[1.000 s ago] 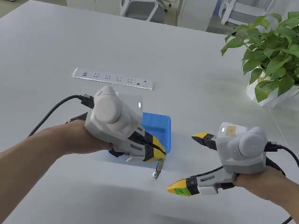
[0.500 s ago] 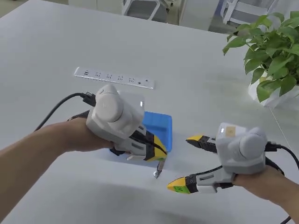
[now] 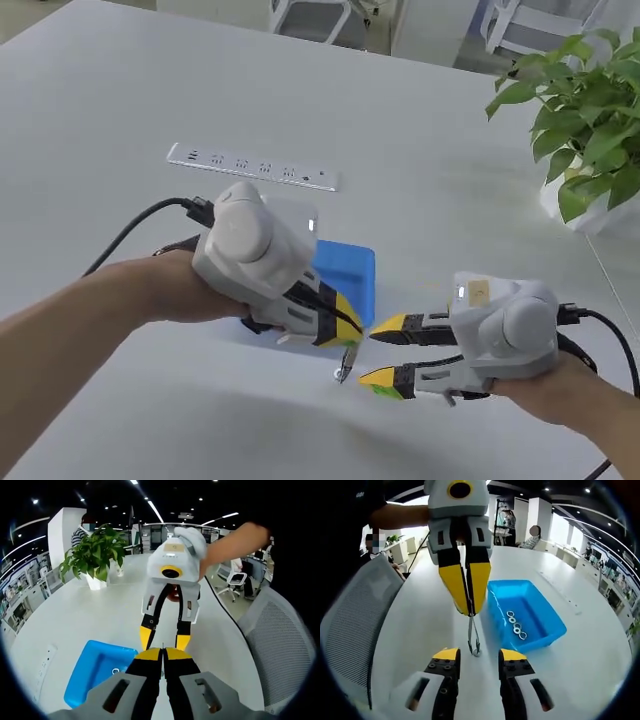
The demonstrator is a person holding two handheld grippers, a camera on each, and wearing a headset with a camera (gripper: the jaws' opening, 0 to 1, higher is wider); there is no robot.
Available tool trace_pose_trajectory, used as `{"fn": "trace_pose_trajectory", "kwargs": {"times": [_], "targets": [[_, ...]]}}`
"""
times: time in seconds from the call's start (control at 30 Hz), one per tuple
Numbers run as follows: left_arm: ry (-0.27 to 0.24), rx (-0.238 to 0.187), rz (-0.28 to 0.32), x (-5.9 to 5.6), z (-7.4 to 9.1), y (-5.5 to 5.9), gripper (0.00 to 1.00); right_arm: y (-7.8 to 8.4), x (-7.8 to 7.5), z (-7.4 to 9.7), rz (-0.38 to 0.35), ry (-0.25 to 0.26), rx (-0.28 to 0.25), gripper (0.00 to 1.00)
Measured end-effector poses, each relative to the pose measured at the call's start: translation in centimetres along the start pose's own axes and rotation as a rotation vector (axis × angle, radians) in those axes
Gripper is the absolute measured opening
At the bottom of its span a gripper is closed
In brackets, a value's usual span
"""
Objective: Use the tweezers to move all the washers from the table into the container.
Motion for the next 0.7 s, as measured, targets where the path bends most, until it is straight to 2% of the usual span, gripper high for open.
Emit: {"fn": "trace_pose_trajectory", "kwargs": {"times": [0.33,0.7], "targets": [[0.004,0.007,-0.002,0.1,-0.2,0.0,0.05,-0.4,0.2,-1.6,0.073,-0.062,0.023,0.21],[0.005,0.014,0.000,0.3,-0.2,0.1,0.05,-0.2,0.6,-2.6,0.149,-0.099,0.073,0.12]]}}
Point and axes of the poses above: the centre of the closed fingertips' face, and the gripper's own axes: z roughly backward along the fingers, x roughly to its left, y roughly out of its underside, the point moved 8 cm from there along z, roughly backward along the fingers, and after that the axes turned 9 degrees about y, right-handed, at the moved point
